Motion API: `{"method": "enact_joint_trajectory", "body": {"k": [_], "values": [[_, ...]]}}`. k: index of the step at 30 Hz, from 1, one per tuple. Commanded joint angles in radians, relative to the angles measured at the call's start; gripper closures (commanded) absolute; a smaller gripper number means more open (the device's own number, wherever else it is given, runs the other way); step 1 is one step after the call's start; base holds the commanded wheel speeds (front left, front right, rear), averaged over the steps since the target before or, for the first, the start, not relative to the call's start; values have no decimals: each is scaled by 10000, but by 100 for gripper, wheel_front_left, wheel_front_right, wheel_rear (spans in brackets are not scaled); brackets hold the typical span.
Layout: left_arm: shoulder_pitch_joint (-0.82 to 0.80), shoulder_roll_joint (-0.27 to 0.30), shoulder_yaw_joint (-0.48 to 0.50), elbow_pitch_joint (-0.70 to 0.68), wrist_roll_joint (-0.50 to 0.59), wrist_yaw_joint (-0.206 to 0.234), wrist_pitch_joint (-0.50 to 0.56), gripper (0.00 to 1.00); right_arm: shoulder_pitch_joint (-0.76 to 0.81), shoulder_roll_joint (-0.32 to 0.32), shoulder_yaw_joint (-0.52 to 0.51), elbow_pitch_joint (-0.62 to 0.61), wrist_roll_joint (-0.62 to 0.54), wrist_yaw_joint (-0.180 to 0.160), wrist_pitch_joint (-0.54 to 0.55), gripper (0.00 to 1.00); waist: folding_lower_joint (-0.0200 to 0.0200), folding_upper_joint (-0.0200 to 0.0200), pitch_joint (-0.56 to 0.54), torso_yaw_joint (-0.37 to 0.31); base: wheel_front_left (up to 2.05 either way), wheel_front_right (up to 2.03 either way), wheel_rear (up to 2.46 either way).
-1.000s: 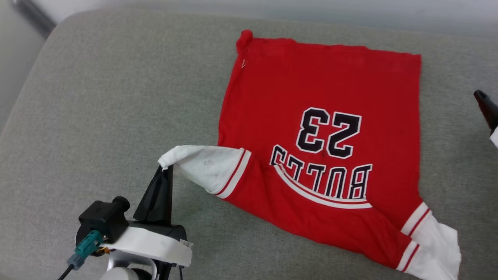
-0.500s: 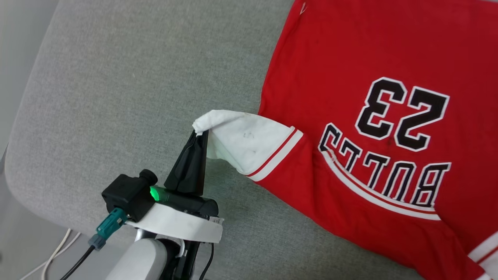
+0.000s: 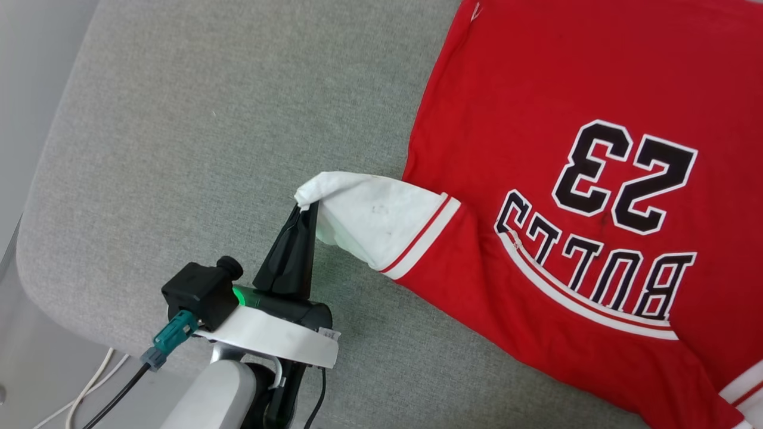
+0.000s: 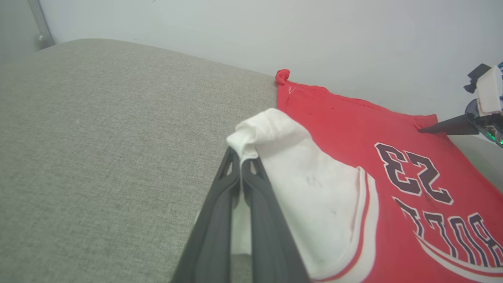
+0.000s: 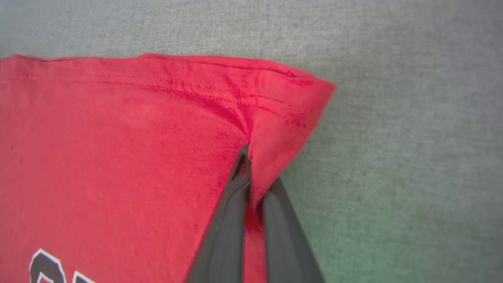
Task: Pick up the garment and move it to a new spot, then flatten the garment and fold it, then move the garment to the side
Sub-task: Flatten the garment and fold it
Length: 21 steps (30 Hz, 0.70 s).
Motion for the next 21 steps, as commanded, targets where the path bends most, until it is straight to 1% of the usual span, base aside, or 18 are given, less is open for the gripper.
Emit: {"method": "enact_joint_trajectory", "body": {"k": [1,5,10,13,17,21], "values": [[86,0,48,80,-101,-48,-34,100,453,73,68,148,-65,-7,25,100,-2,0,-361,-121,0,0,0],[347,104,180,472,-259,13,-19,100,824,-180,547,-251,-131,-7,-174,100,-2,0,-1245,-478,0,0,0],[819,418,455,808,-409,215,67,100,1948,-478,1361,-1092,379,-7,-128,100,-2,0,-2354,-1187,0,0,0],[1172,665,682,931,-517,387,153,100,2938,-656,1841,-1932,783,-9,80,100,-2,0,-2919,-1723,0,0,0],[1726,1004,1041,975,-710,680,297,100,4587,-837,2305,-3388,1362,-9,395,100,-2,0,-3566,-2519,0,0,0],[2258,1242,1318,924,-919,854,435,100,6679,-818,2369,-4942,1765,-9,649,100,-2,0,-4117,-3241,0,0,0]]}}
